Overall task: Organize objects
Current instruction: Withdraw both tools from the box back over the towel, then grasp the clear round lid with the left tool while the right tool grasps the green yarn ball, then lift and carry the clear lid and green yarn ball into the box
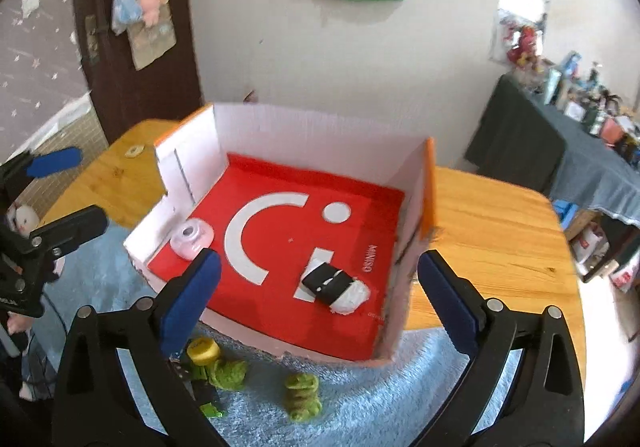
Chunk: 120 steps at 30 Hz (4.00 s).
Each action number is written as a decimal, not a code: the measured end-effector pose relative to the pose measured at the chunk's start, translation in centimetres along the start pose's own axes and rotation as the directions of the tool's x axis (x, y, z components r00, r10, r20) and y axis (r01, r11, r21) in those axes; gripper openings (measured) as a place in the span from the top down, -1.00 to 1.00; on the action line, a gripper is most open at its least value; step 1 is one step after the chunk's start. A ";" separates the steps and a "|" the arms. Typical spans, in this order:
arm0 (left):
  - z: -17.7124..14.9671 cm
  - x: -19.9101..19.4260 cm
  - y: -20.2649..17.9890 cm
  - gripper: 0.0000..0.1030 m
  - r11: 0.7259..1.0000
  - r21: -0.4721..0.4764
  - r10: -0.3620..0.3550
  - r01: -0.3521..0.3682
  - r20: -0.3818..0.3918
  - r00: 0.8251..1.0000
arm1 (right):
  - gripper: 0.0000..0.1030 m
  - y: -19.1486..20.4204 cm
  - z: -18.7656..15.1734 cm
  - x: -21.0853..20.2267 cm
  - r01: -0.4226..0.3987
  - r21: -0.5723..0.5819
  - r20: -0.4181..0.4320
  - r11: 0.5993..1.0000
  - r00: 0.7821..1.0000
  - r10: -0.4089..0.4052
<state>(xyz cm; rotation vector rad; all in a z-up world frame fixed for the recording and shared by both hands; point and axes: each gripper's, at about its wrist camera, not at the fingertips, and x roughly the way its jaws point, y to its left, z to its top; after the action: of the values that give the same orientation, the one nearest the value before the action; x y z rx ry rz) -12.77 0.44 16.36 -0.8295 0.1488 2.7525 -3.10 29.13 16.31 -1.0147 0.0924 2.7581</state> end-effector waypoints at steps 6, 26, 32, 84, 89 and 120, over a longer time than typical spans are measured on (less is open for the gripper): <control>-0.9 -3.2 -0.1 -1.00 0.999 -0.035 0.008 -0.006 0.044 0.999 | -0.96 0.4 -0.8 -4.2 0.010 0.046 0.113 0.999 0.994 -0.015; -7.1 -12.1 -2.2 -1.00 0.997 -0.058 0.054 -0.048 0.117 0.992 | -1.00 3.6 -6.5 -10.7 0.007 0.056 0.231 0.998 0.973 -0.020; -10.6 -11.0 -2.8 -1.00 0.997 -0.074 0.043 -0.037 0.076 0.996 | -1.00 4.2 -9.3 -9.9 0.018 0.061 0.209 0.998 0.977 -0.030; -15.6 2.0 -2.3 -1.00 0.987 -0.144 0.031 -0.071 -0.265 0.964 | -1.00 2.0 -12.8 1.5 0.091 0.170 -0.064 0.981 0.995 -0.082; -15.1 3.6 -2.9 -0.99 0.994 -0.103 0.010 -0.044 -0.309 0.951 | -1.00 1.2 -11.8 2.8 0.111 0.158 -0.109 0.981 0.990 -0.094; -13.0 1.5 -2.9 0.18 0.987 -0.143 -0.109 0.078 -0.219 0.970 | 0.51 2.9 -10.1 1.9 -0.038 0.112 -0.077 0.993 0.996 0.047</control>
<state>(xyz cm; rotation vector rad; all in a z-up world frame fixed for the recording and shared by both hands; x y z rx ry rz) -6.26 1.33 4.66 -1.1552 -0.0317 2.5955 1.25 25.32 7.35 -1.1055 0.2784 2.7160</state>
